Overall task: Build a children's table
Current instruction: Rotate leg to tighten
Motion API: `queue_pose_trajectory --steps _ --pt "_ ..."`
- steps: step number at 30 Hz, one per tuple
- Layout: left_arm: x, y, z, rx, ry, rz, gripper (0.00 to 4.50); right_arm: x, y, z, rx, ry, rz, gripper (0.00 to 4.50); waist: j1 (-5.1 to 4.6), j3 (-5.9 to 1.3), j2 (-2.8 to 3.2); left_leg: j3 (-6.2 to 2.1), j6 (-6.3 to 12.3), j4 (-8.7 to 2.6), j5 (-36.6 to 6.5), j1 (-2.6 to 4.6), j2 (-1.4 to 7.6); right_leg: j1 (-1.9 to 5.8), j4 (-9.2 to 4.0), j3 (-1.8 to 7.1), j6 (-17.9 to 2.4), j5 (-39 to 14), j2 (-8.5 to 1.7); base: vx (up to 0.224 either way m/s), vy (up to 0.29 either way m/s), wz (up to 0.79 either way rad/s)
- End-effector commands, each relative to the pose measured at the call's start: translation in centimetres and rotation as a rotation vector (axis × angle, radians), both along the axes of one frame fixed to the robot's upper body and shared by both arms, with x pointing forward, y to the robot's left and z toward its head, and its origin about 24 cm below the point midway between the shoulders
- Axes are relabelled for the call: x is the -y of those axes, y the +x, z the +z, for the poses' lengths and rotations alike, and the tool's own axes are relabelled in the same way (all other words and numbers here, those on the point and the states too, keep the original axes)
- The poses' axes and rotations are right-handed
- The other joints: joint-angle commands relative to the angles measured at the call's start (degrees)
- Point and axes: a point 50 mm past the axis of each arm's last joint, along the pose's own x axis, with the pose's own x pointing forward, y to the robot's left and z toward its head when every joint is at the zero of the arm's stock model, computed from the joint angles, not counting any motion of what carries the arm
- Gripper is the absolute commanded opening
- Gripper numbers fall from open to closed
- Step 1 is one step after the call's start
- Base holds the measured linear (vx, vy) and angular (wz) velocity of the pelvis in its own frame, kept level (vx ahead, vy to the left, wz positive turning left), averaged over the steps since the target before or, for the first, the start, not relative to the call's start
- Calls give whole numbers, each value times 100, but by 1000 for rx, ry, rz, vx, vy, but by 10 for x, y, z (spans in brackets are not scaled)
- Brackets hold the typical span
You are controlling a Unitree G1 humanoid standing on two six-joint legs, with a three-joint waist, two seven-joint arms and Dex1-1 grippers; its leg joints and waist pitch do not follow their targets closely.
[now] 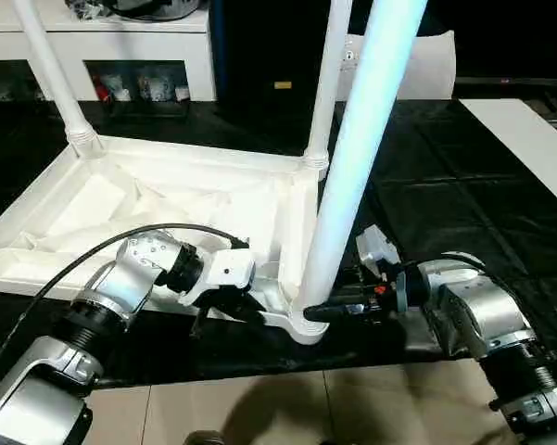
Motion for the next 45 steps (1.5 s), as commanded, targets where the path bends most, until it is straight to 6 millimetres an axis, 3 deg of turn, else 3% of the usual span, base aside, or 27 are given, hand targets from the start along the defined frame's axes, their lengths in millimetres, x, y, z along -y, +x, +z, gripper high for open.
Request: queue_pose_trajectory --steps 1,5,7,8,9,10,11,12,13,14,15,16,17,18,19,20,21,22,23,24,30,37,39,40,41,42,45 --pt "11 -2 -1 6 0 -27 0 -8 -6 0 -43 53 4 198 -47 -417 -2 138 279 -363 -478 -100 -46 439 -437 372 149 -2219 -311 0 0 0" --pt "14 4 0 20 -37 71 0 -16 -6 -1 -61 99 -90 197 -61 -397 -11 143 234 -370 -590 -83 -61 429 -491 347 227 -2416 -309 0 0 0" --pt "16 13 1 32 -63 212 0 -25 -3 -5 -40 89 -220 197 -102 -348 -3 160 132 -354 -821 -26 -96 366 -602 286 404 -2874 -296 0 0 0" --pt "18 17 2 40 -84 265 0 -30 1 -8 -34 80 -293 197 -132 -325 5 159 105 -337 -956 -5 -122 356 -657 228 490 -3081 -287 0 0 0" --pt "19 19 2 46 -98 297 0 -33 3 -10 -32 73 -341 197 -207 -323 -5 159 71 -293 -1175 17 -167 360 -746 102 717 -3395 -259 0 0 0" --pt "23 24 3 40 -125 375 0 -40 8 -13 -48 69 -434 197 -302 -326 30 140 80 -267 -1334 35 -164 368 -823 7 874 -3498 -241 0 0 0" --pt "24 25 4 43 -130 394 0 -43 10 -13 -56 71 -466 197 -339 -320 48 126 103 -262 -1425 36 -143 376 -875 -51 921 -3507 -221 0 0 0" --pt "25 25 4 44 -131 400 0 -44 11 -13 -59 72 -479 197 -445 -344 81 72 165 -286 -1642 57 -49 458 -922 -137 953 -3385 -226 0 0 0" --pt "28 29 5 56 -149 464 0 -50 15 -15 -67 73 -545 197 -520 -334 201 -65 277 -498 -2101 -39 271 654 -702 -57 732 -2901 -282 0 0 0" --pt "31 31 5 62 -161 507 0 -54 17 -15 -72 73 -583 197 -509 -348 238 -205 314 -683 -2404 -133 533 768 -283 160 517 -2339 -333 0 0 0" --pt "33 35 6 72 -173 566 0 -59 22 -18 -81 60 -655 197 -494 -333 212 -300 199 -863 -2834 -41 729 667 135 576 101 -1354 -428 0 0 0" --pt "36 40 7 86 -186 646 0 -64 26 -20 -89 45 -720 197 -599 -216 -18 -28 -3 -558 -2805 135 107 409 -458 485 231 -2784 -369 0 0 0" --pt "38 44 8 99 -194 716 0 -67 31 -22 -91 24 -782 197 -602 -195 -107 141 -34 -179 -2261 347 -296 116 -845 228 572 -4069 -314 0 0 0" --pt "40 46 9 107 -198 762 0 -69 34 -23 -91 10 -821 197 -636 -235 -117 182 221 -35 -1583 248 -445 191 -879 132 796 -4853 -434 0 0 0" --pt "42 50 11 131 -203 827 0 -73 38 -25 -96 -17 -877 197 -625 -333 -93 133 282 -163 -1236 -31 -401 462 -737 218 885 -4486 -413 55 12 -21" --pt "45 50 11 141 -206 852 0 -75 41 -26 -100 -38 -907 197 -586 -392 15 20 235 -292 -791 -144 -244 527 -675 260 802 -3679 -427 55 12 -21" --pt "45 51 12 149 -208 871 0 -76 43 -26 -99 -45 -930 197 -610 -422 41 17 221 -333 -547 -84 -183 467 -615 294 489 -2871 -370 0 0 0" --pt "46 52 13 168 -206 899 0 -78 46 -24 -95 -43 -964 197 -637 -404 57 -4 213 -364 -401 -125 -127 478 -539 320 195 -2343 -344 0 0 0" --pt "46 52 13 176 -203 906 0 -79 47 -24 -93 -37 -972 197 -648 -406 51 -2 207 -371 -419 -112 -111 467 -517 327 99 -2240 -341 0 0 0" --pt "46 53 14 190 -196 910 0 -80 49 -22 -89 -19 -979 252 -667 -403 29 20 242 -365 -478 -90 -136 454 -518 341 -11 -2206 -333 0 0 0" --pt "42 49 15 192 -202 882 0 -74 53 -17 -43 38 -998 310 -628 -424 47 15 401 -384 -139 -114 -99 485 -423 406 -253 -1751 -347 0 0 0" --pt "30 39 12 168 -189 742 0 -44 46 -11 17 112 -923 359 -619 -441 27 35 582 -357 -11 -169 -100 497 -350 449 -417 -1404 -341 0 0 0" --pt "23 36 10 162 -175 686 0 -28 41 -7 44 131 -864 371 -598 -450 7 43 640 -340 32 -202 -122 516 -339 460 -394 -1345 -323 0 0 0" --pt "21 34 10 155 -173 653 0 -22 39 -5 63 130 -834 399 -572 -438 -1 60 663 -339 38 -207 -128 498 -334 475 -353 -1363 -313 0 0 0" --pt "18 29 8 141 -166 579 0 -10 34 -3 93 119 -763 399 -565 -433 2 71 663 -339 7 -192 -129 479 -343 479 -339 -1432 -310 0 0 0" --pt "18 29 8 141 -166 579 0 -10 34 -3 93 119 -763 408 -544 -421 29 80 670 -339 -134 -173 -127 463 -389 472 -294 -1636 -309 0 0 0" --pt "12 20 4 105 -128 450 0 5 29 1 126 96 -662 431 -490 -396 30 108 584 -349 -411 -147 -145 437 -463 461 -147 -2134 -307 0 0 0"
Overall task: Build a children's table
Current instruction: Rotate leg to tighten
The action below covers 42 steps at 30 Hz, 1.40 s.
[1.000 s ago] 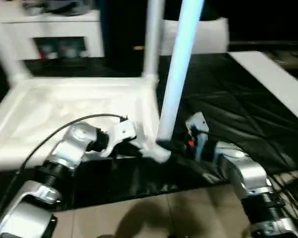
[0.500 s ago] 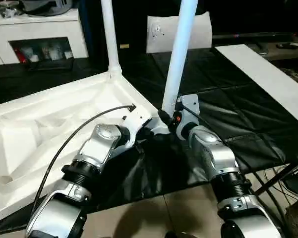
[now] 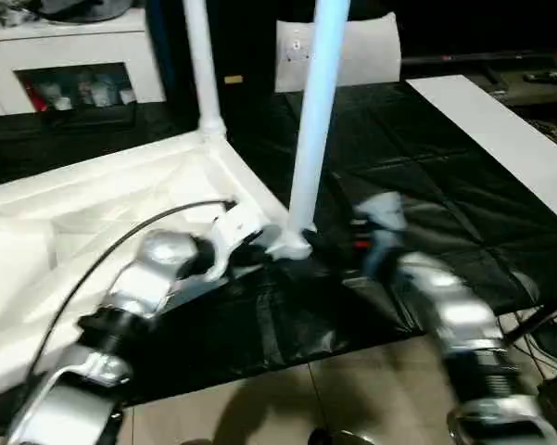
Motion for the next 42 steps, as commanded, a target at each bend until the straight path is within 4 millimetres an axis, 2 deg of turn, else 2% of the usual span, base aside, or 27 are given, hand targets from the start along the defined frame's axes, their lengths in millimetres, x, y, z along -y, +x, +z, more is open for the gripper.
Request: queue_pose_trajectory --steps 1,3,4,7,10,12,13,15,17,19,25,29,42 --pt "7 -8 6 17 20 -190 0 2 -5 8 34 -3 112 443 52 -414 15 126 565 -352 -408 -113 -55 547 -448 335 -127 -2304 -315 0 0 0" --pt "4 -12 4 0 39 -240 0 8 -7 9 32 -43 170 443 100 -408 -1 128 540 -357 -482 -99 -41 526 -466 333 -42 -2451 -307 0 0 0" --pt "3 -14 5 -13 30 -271 0 11 -10 8 38 -80 222 443 130 -403 10 136 512 -360 -517 -62 -28 492 -476 332 -53 -2505 -306 0 0 0" --pt "2 -18 5 -39 30 -336 0 12 -15 8 31 -119 323 443 188 -403 6 135 499 -364 -545 -74 -21 503 -463 338 -56 -2502 -301 0 0 0" --pt "0 -23 4 -63 66 -434 0 10 -21 11 6 -85 449 443 216 -423 -25 125 504 -362 -458 -101 -7 518 -413 341 -107 -2312 -299 0 0 0" --pt "0 -25 3 -71 78 -471 0 9 -24 12 0 -80 504 443 243 -427 -21 125 531 -359 -395 -110 0 523 -401 353 -115 -2242 -299 0 0 0" --pt "0 -25 3 -74 83 -484 0 8 -26 13 -4 -81 529 428 267 -427 -22 131 535 -353 -370 -113 -6 522 -401 350 -105 -2233 -294 0 0 0" --pt "1 -26 4 -78 93 -516 0 8 -27 12 -15 -89 573 428 300 -425 -26 138 525 -350 -394 -117 -9 520 -413 347 -54 -2337 -300 0 0 0" --pt "2 -28 4 -87 106 -562 0 7 -28 12 -28 -97 619 399 337 -421 -33 145 484 -351 -424 -98 -18 504 -438 335 22 -2485 -295 0 0 0" --pt "6 -29 4 -92 108 -593 0 5 -28 11 -31 -104 644 391 357 -419 -40 142 438 -353 -471 -96 -10 495 -449 327 56 -2568 -295 0 0 0" --pt "16 -34 4 -95 100 -663 0 3 -28 12 -50 -104 692 334 365 -429 -50 139 395 -349 -476 -109 -19 504 -457 311 140 -2572 -284 0 0 0" --pt "17 -34 4 -93 109 -683 0 2 -31 10 -68 -104 723 295 374 -432 -76 143 384 -344 -516 -111 -23 501 -466 303 185 -2615 -279 0 0 0" --pt "17 -34 2 -101 127 -697 0 -4 -37 5 -121 -75 778 206 431 -439 -70 145 343 -333 -518 -119 -34 502 -478 285 280 -2640 -266 0 0 0"
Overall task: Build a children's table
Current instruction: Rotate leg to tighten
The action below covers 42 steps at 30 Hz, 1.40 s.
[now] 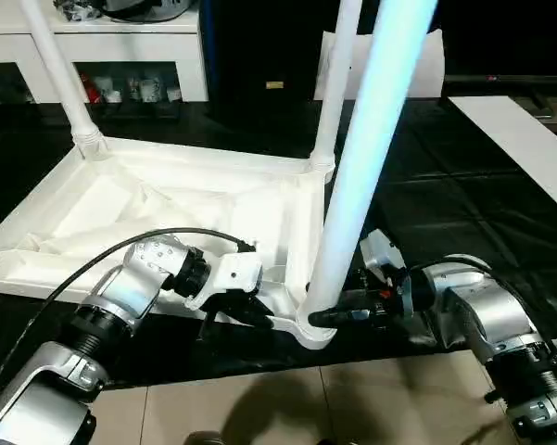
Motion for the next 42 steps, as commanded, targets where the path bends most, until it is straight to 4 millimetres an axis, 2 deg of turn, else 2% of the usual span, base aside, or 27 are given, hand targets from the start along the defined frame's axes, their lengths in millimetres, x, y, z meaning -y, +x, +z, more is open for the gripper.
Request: queue_pose_trajectory --steps 1,7,10,13,14,15,16,17,18,19,20,21,22,23,24,25,26,27,28,29,30,31,33,34,36,38,42 --pt "10 -4 1 3 28 -90 0 -3 -2 1 -20 12 19 206 -54 -405 -15 142 329 -356 -533 -113 -34 484 -490 270 294 -2658 -257 0 0 0" --pt "7 2 0 12 25 -4 0 -9 -3 0 -58 64 -56 198 -62 -396 -13 146 305 -355 -573 -108 -46 467 -529 253 402 -2778 -246 0 0 0" --pt "4 10 1 21 16 118 0 -16 1 -1 -63 87 -168 198 -97 -376 -33 159 237 -335 -704 -97 -89 444 -596 196 589 -3066 -225 0 0 0" --pt "5 21 6 13 -49 287 0 -23 10 -9 -27 43 -333 198 -232 -346 -14 171 192 -255 -1036 -51 -148 383 -778 -9 917 -3596 -170 0 0 0" --pt "6 24 7 19 -66 343 0 -26 15 -12 -29 41 -412 198 -300 -351 15 144 228 -247 -1206 -86 -114 445 -844 -124 1053 -3637 -152 0 0 0" --pt "6 24 7 19 -66 343 0 -26 15 -12 -29 41 -412 198 -385 -342 166 64 313 -338 -1560 15 107 518 -911 -219 889 -3431 -199 0 0 0" --pt "10 31 10 31 -103 451 0 -33 23 -15 -43 42 -545 198 -406 -346 250 -158 395 -649 -2194 -122 584 781 -390 -15 541 -2629 -286 0 0 0" --pt "11 34 11 33 -122 499 0 -37 26 -17 -52 42 -597 197 -418 -319 261 -300 340 -813 -2527 -192 820 833 83 241 305 -1936 -357 0 0 0" --pt "14 37 12 41 -140 547 0 -40 30 -18 -66 40 -662 196 -413 -249 246 -222 141 -909 -3054 20 769 592 162 459 -118 -1275 -374 0 0 0" --pt "18 40 13 48 -159 602 0 -44 34 -20 -77 35 -726 196 -522 -165 -41 13 -49 -449 -2821 237 50 367 -633 217 322 -3461 -343 0 0 0" --pt "20 41 14 53 -168 633 0 -47 36 -22 -83 31 -762 196 -544 -120 -151 225 -2 39 -2171 439 -325 1 -1038 -74 833 -4814 -236 0 0 0" --pt "24 44 15 61 -185 697 0 -51 42 -24 -91 19 -838 196 -731 -202 -153 262 284 282 -1768 326 -416 114 -1136 -393 1276 -5560 -300 2 19 -26" --pt "27 46 16 65 -193 736 0 -54 45 -25 -94 11 -881 196 -787 -309 -1 166 352 85 -1693 76 -259 501 -1117 -495 1432 -5107 -302 67 75 -48" --pt "32 48 17 79 -205 796 0 -59 50 -25 -102 6 -943 196 -676 -421 324 -228 384 -294 -1646 -357 331 1079 -365 -165 1188 -3372 -475 67 75 -48" --pt "35 49 17 89 -212 823 0 -61 53 -25 -105 5 -970 196 -721 -367 381 -396 453 -664 -2032 -80 783 677 240 378 184 -1176 -480 64 35 -19" --pt "36 50 17 97 -215 839 0 -62 54 -24 -107 4 -983 196 -794 -309 254 -352 333 -626 -2084 17 634 530 198 458 -81 -792 -462 0 0 0" --pt "41 52 18 123 -227 891 0 -65 59 -24 -118 0 -1036 196 -708 -242 -80 20 24 -163 -1864 132 -180 389 -585 211 371 -3159 -356 0 0 0" --pt "42 52 19 127 -229 900 0 -65 60 -24 -121 0 -1046 196 -693 -247 -166 212 279 146 -1305 197 -503 211 -783 86 977 -4980 -394 0 0 0" --pt "44 52 19 134 -234 915 0 -66 61 -24 -119 3 -1057 231 -692 -287 -149 158 373 105 -1091 -1 -456 400 -764 67 1132 -5032 -448 24 -3 -21" --pt "46 52 20 140 -241 931 0 -68 63 -23 -111 11 -1059 252 -631 -391 -20 67 399 -79 -755 -191 -341 551 -701 55 1300 -4319 -405 24 -3 -21" --pt "49 51 20 140 -244 932 0 -70 64 -22 -116 30 -1073 266 -654 -427 69 -26 423 -223 -400 -198 -154 571 -632 69 962 -3198 -366 0 0 0" --pt "51 50 20 144 -245 930 0 -71 65 -21 -121 48 -1079 272 -681 -440 95 -74 385 -279 -130 -185 -24 565 -520 107 500 -2318 -348 0 0 0" --pt "52 48 20 154 -238 914 0 -73 66 -21 -113 60 -1078 286 -699 -439 43 -57 361 -285 72 -173 -26 526 -416 163 2 -1840 -330 0 0 0" --pt "52 47 20 156 -233 913 0 -74 67 -21 -107 59 -1077 302 -705 -412 38 -34 399 -290 16 -158 -51 509 -431 177 -141 -1979 -330 0 0 0" --pt "48 45 18 164 -222 891 0 -72 66 -21 -85 66 -1070 314 -694 -434 70 -52 497 -290 137 -174 -30 531 -397 204 -278 -1855 -370 0 0 0" --pt "44 43 18 172 -215 854 0 -67 65 -20 -55 71 -1067 323 -689 -434 53 -46 578 -285 245 -180 -38 533 -374 216 -344 -1740 -372 0 0 0" --pt "27 40 14 184 -177 766 0 -49 59 -18 3 98 -1043 360 -652 -420 68 -31 630 -291 246 -174 -41 538 -395 223 -301 -1791 -365 0 0 0"
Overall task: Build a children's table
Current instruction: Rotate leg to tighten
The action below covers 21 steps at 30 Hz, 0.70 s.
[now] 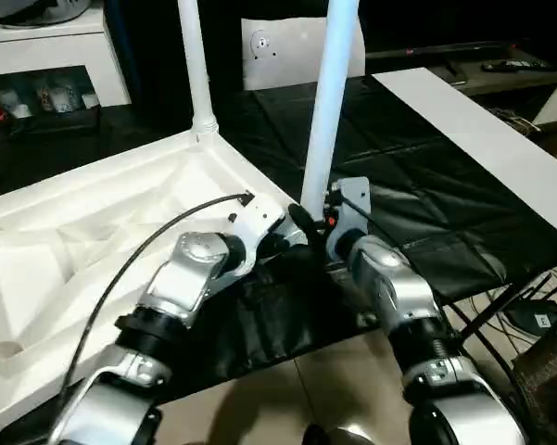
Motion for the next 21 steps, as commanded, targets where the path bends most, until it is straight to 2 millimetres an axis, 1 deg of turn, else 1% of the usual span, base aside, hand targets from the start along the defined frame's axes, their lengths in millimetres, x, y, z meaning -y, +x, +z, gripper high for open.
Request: queue_pose_trajectory --steps 1,2,3,4,5,6,7,8,9,10,11,12,13,14,15,16,17,18,19,20,21 --pt "-7 1 12 72 -8 -77 0 8 -5 1 30 -8 35 384 72 -456 47 133 621 -371 346 -169 13 595 -327 364 -182 -1946 -363 0 0 0" --pt "-9 1 12 74 -1 -77 0 10 -6 1 33 -9 36 395 77 -459 50 131 601 -372 338 -155 20 586 -326 362 -171 -1964 -362 0 0 0" --pt "-13 1 12 82 9 -109 0 14 -8 3 49 -8 40 395 73 -452 57 135 559 -378 280 -148 27 578 -339 358 -160 -2037 -358 0 0 0" --pt "-16 1 12 87 16 -133 0 17 -10 4 61 -8 44 395 85 -438 59 145 544 -381 173 -150 3 582 -384 351 -67 -2168 -348 0 0 0" --pt "-16 1 12 87 16 -133 0 17 -10 4 61 -8 44 400 85 -441 54 144 515 -388 128 -148 7 585 -380 349 -42 -2213 -351 0 0 0" --pt "-23 2 12 112 53 -185 0 22 -15 5 75 -4 49 420 83 -444 76 141 471 -393 63 -135 21 578 -386 341 -30 -2261 -350 0 0 0" --pt "-31 3 11 118 92 -214 0 27 -20 7 88 4 66 420 109 -425 87 141 495 -391 3 -123 -8 559 -442 330 35 -2345 -335 0 0 0" --pt "-42 6 12 154 165 -246 0 31 -28 9 109 14 91 430 125 -427 88 142 468 -404 -59 -120 -5 572 -425 338 139 -2368 -333 0 0 0" --pt "-43 7 12 157 171 -249 0 31 -29 10 111 15 94 441 158 -429 88 137 460 -409 -97 -104 5 566 -451 327 235 -2376 -322 0 0 0" --pt "-47 10 14 170 178 -245 0 33 -33 11 125 11 112 441 159 -425 95 137 425 -415 -134 -101 15 562 -449 324 248 -2390 -324 0 0 0" --pt "-47 10 14 170 178 -245 0 33 -33 11 125 11 112 446 163 -417 79 155 366 -413 -269 -97 -5 565 -488 296 340 -2523 -309 0 0 0" --pt "-50 13 16 185 177 -219 0 33 -35 11 132 -4 114 446 164 -415 95 149 301 -422 -390 -77 2 554 -506 277 363 -2662 -325 0 0 0" --pt "-58 20 22 219 160 -170 28 31 -44 12 115 36 158 449 154 -387 97 176 300 -396 -505 -75 -51 540 -586 238 476 -2846 -282 0 0 0" --pt "-58 20 22 219 160 -170 28 31 -44 12 115 36 158 449 175 -411 94 170 300 -396 -511 -67 -50 554 -576 232 511 -2829 -294 0 0 0" --pt "-61 22 26 246 161 -156 44 30 -48 12 117 36 172 450 177 -424 91 154 295 -411 -481 -85 -28 574 -550 236 505 -2754 -306 0 0 0" --pt "-67 24 32 278 123 -149 60 27 -56 13 124 32 200 450 181 -437 89 126 292 -418 -369 -113 13 585 -525 244 477 -2514 -315 0 0 0" --pt "-68 24 34 289 104 -147 67 25 -60 13 126 32 214 450 182 -434 84 123 287 -418 -324 -134 10 600 -506 252 461 -2443 -321 0 0 0" --pt "-69 23 36 302 75 -153 67 24 -63 14 129 39 224 450 200 -436 88 118 269 -424 -278 -132 24 595 -487 268 405 -2358 -342 0 0 0" --pt "-69 22 38 313 57 -160 86 24 -65 15 131 43 230 450 202 -445 83 116 270 -423 -236 -143 28 603 -459 277 369 -2283 -344 0 0 0" --pt "-69 20 41 327 8 -147 86 23 -67 16 136 52 228 450 202 -444 79 115 270 -429 -228 -143 33 605 -449 282 350 -2255 -349 0 0 0" --pt "-70 19 42 332 -12 -143 96 23 -68 17 139 54 225 450 211 -441 83 123 254 -432 -218 -138 40 598 -445 287 307 -2256 -361 0 0 0"
